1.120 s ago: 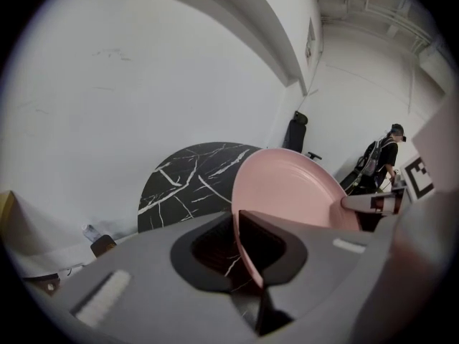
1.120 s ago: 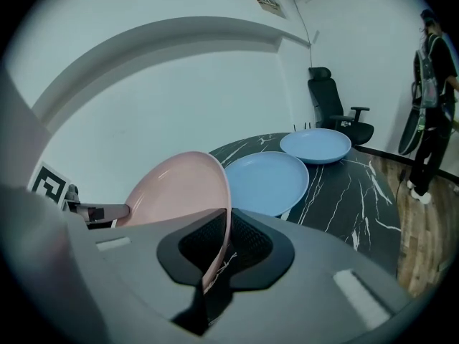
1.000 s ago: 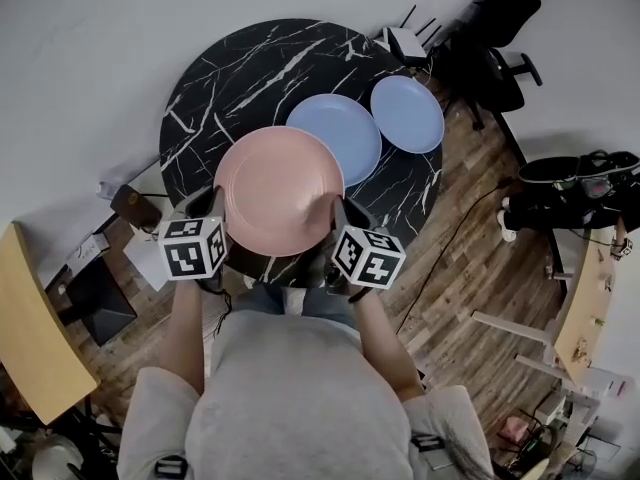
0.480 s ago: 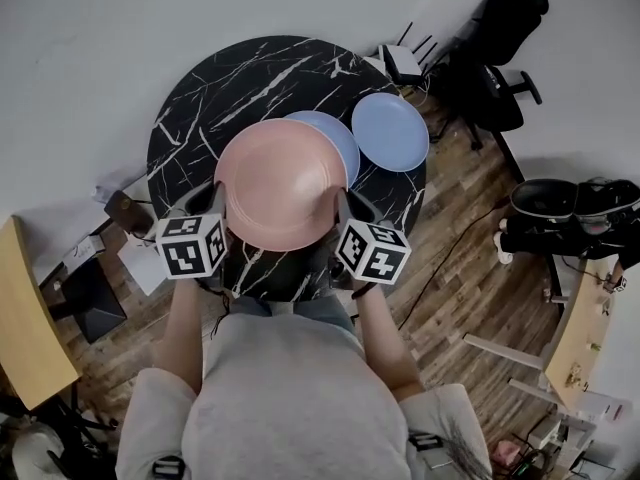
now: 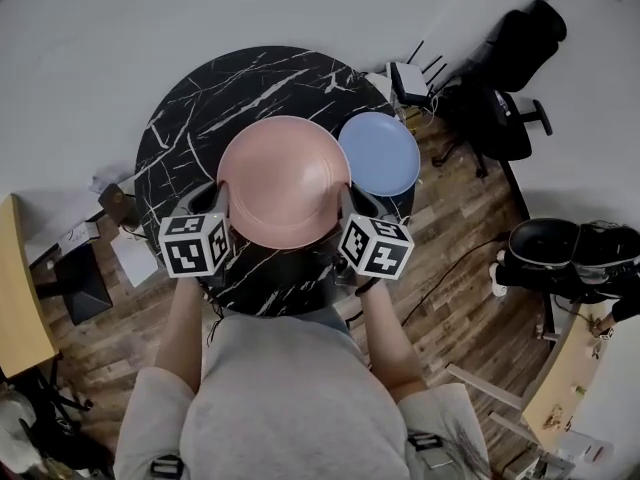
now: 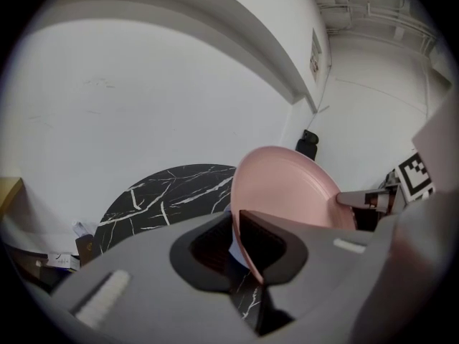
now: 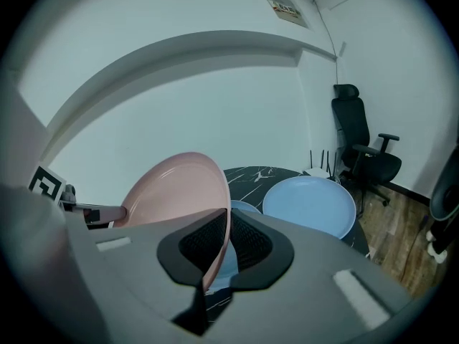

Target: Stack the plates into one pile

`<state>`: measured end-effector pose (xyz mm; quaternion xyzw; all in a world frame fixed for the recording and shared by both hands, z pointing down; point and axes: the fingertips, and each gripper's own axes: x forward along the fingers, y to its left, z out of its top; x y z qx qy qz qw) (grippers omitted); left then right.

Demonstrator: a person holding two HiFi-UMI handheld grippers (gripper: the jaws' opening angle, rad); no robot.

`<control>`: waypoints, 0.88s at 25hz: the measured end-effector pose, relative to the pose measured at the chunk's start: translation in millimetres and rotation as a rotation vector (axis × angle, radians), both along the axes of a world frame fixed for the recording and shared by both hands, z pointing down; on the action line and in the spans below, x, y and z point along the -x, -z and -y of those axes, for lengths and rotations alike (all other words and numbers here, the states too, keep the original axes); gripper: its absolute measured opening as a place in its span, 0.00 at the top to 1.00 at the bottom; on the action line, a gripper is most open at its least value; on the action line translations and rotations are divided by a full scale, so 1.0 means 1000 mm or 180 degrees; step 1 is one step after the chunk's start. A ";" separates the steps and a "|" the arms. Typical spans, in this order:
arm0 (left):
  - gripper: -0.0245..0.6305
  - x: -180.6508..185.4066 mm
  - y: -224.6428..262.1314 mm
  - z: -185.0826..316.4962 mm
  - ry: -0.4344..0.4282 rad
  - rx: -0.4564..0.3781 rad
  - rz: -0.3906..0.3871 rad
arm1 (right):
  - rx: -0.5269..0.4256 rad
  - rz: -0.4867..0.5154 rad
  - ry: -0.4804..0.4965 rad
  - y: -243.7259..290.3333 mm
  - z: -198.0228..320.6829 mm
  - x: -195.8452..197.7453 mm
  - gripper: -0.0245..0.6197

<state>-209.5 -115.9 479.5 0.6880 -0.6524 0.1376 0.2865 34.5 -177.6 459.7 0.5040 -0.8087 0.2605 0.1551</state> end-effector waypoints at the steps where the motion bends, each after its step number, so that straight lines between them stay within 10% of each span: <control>1: 0.82 -0.004 -0.001 0.003 0.0034 0.0004 -0.0013 | -0.0003 -0.0011 0.0040 0.000 0.006 -0.003 0.93; 22: 0.82 -0.044 -0.061 0.028 0.0721 0.0360 -0.0143 | 0.0321 -0.0240 0.0775 -0.061 0.087 -0.021 0.93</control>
